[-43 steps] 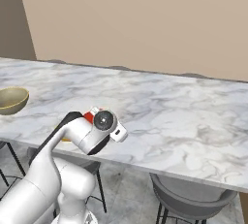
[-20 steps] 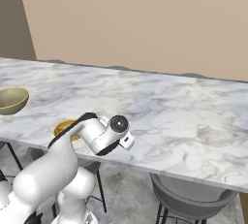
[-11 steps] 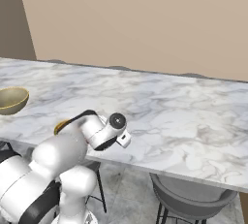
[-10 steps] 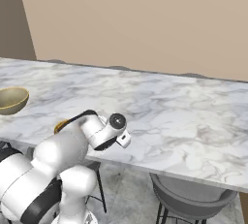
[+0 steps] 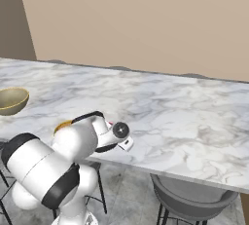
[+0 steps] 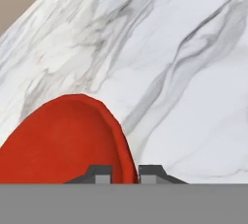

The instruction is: Take the smaller bowl and place it next to the appetizer plate on the dining counter , and place the larger bowl next to the plate with cooked food.

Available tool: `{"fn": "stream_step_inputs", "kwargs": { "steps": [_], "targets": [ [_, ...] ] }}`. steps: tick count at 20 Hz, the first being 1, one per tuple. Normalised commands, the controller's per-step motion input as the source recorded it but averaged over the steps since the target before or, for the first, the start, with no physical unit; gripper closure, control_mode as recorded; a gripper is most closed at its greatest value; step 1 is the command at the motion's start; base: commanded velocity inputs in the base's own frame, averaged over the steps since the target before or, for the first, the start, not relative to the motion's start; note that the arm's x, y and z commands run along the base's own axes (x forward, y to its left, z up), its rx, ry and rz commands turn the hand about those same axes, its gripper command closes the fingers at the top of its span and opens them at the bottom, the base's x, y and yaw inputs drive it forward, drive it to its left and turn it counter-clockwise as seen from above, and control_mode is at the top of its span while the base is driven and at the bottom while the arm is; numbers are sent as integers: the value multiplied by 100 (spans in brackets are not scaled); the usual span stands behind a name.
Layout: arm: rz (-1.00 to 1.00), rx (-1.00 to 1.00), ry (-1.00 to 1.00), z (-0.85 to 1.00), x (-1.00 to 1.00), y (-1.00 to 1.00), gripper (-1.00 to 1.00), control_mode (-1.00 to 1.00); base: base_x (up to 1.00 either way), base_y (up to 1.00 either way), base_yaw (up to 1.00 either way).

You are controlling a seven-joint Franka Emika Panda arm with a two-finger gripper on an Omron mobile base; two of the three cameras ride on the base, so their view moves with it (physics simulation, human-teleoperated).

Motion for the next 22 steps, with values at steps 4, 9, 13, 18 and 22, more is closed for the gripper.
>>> {"fn": "stream_step_inputs", "kwargs": {
  "steps": [4, 9, 13, 18, 22],
  "targets": [
    [0, -1, -11, -10, 18, 3, -100, -100, 0, 0, 0],
    [-2, 0, 0, 61, 4, -5, -100, -100, 0, 0, 0],
    [-1, 0, 13, 100, 0, -23, -100, -100, 0, 0, 0],
    [0, -4, 22, 100, -16, -43, -100, -100, 0, 0, 0],
    [0, -10, 34, 100, -80, -41, -100, -100, 0, 0, 0]
  ]
}}
